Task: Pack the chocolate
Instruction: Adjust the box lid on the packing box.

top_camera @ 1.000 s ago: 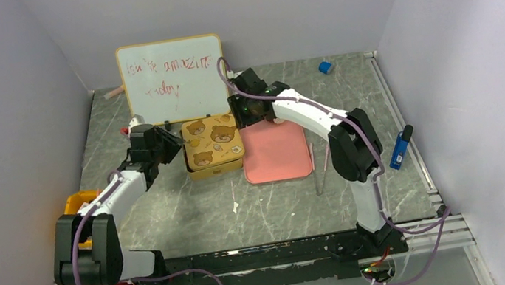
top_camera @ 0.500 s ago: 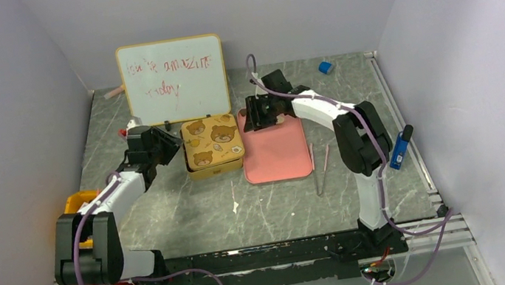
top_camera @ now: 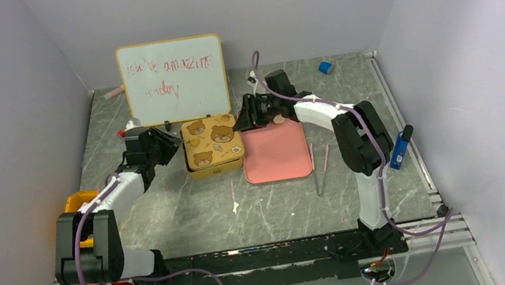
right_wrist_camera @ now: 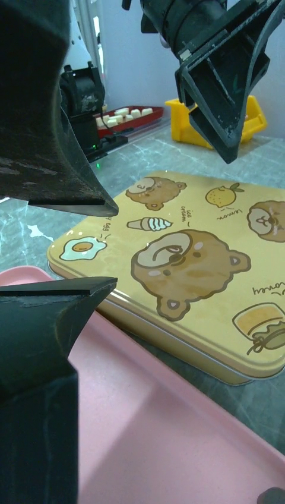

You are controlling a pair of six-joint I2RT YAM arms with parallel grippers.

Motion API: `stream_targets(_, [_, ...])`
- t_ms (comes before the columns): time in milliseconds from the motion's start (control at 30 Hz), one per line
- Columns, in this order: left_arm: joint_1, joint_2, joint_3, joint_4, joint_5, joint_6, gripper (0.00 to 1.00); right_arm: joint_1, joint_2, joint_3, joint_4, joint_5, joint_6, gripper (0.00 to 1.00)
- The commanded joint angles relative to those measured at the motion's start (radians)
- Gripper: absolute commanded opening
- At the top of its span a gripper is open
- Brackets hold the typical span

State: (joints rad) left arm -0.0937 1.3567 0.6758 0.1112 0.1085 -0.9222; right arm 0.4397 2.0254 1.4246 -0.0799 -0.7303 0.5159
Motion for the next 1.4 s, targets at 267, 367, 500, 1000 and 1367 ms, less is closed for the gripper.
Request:
stream_targets(267, [0.017, 0.021, -0.004, 0.057, 0.024, -0.003, 0.47, -0.012, 0.031, 0.002, 0.077, -0.042, 0.019, 0.45])
stream_targets(367, [0.018, 0.029, 0.0, 0.061, 0.028, -0.002, 0.47, -0.013, 0.04, 0.005, 0.077, -0.041, 0.02, 0.46])
stream_targets(500, [0.023, 0.038, 0.004, 0.067, 0.033, 0.0, 0.47, -0.015, 0.054, 0.01, 0.077, -0.038, 0.021, 0.46])
stream_targets(1000, [0.038, 0.07, 0.01, 0.089, 0.046, 0.005, 0.48, -0.018, 0.111, 0.04, 0.115, -0.062, 0.042, 0.45])
stream_targets(1367, [0.046, 0.098, 0.013, 0.11, 0.06, 0.001, 0.48, -0.018, 0.13, 0.044, 0.15, -0.101, 0.082, 0.21])
